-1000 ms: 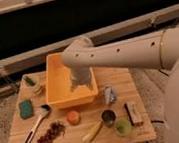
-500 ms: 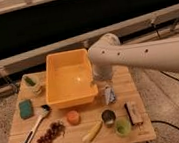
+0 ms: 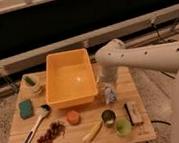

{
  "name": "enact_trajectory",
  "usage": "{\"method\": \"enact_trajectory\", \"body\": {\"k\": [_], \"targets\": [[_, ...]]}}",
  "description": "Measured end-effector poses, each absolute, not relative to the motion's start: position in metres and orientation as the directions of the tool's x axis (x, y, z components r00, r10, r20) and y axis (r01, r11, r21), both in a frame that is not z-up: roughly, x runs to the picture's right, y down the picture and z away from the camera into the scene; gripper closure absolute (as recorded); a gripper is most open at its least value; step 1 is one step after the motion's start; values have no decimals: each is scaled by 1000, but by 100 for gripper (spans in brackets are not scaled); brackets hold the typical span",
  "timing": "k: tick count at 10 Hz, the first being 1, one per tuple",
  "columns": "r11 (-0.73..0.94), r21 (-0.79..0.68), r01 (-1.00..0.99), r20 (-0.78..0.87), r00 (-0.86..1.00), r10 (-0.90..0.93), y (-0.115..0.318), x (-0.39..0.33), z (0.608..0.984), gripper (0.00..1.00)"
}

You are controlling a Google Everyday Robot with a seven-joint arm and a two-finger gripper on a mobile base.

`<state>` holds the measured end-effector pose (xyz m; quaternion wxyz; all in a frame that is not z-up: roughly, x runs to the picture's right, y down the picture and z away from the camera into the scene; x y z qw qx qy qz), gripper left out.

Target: Place towel in tray

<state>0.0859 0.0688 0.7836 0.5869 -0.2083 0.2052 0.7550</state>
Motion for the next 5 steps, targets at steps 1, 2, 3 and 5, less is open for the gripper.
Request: {"method": "enact_trajectory", "body": {"k": [1, 2, 3, 5], "targets": [[-245, 66, -967, -560, -239, 793, 71, 95, 790, 35], [-260, 68, -963, -564, -252, 786, 73, 103, 792, 35], [-273, 73, -959, -572, -265, 777, 77, 111, 797, 35], [-266, 78, -961, -595, -259, 761, 82, 110, 810, 35]]}}
